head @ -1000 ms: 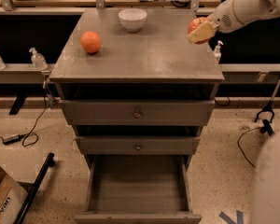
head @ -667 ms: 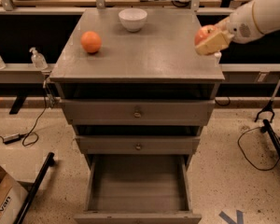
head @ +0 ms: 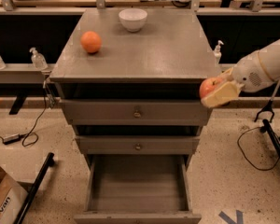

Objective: Place apple into bottom drawer

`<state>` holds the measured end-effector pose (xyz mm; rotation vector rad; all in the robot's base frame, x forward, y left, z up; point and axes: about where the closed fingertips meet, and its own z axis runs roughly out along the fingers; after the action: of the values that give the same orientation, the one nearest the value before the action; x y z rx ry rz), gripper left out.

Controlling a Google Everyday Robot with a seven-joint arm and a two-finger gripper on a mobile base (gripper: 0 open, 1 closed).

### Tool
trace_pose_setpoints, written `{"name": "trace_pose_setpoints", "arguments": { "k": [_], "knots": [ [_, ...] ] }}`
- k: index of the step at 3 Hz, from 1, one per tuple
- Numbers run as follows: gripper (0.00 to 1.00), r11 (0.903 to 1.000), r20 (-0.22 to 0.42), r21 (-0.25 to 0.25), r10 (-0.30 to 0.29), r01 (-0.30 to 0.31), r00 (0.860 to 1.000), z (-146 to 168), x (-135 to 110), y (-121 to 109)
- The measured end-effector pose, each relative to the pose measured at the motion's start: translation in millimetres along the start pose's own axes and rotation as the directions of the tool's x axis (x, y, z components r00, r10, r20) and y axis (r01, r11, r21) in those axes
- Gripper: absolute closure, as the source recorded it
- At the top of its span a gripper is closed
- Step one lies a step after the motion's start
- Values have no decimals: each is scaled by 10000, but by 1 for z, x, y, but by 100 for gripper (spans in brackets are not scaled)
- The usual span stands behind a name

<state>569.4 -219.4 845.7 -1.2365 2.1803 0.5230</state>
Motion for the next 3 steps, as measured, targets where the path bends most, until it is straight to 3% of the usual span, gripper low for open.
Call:
{"name": "trace_pose_setpoints", "arguments": {
  "k": [1, 2, 3],
  "knots": [
    [100, 9986, -314, -471, 226, -240, 9993, 12, 20, 15],
    [100, 9989, -652, 63, -461, 466, 9968, 14, 6, 15],
    [100, 9923, -1378, 602, -987, 1078, 9855, 33, 19, 25]
  ]
}}
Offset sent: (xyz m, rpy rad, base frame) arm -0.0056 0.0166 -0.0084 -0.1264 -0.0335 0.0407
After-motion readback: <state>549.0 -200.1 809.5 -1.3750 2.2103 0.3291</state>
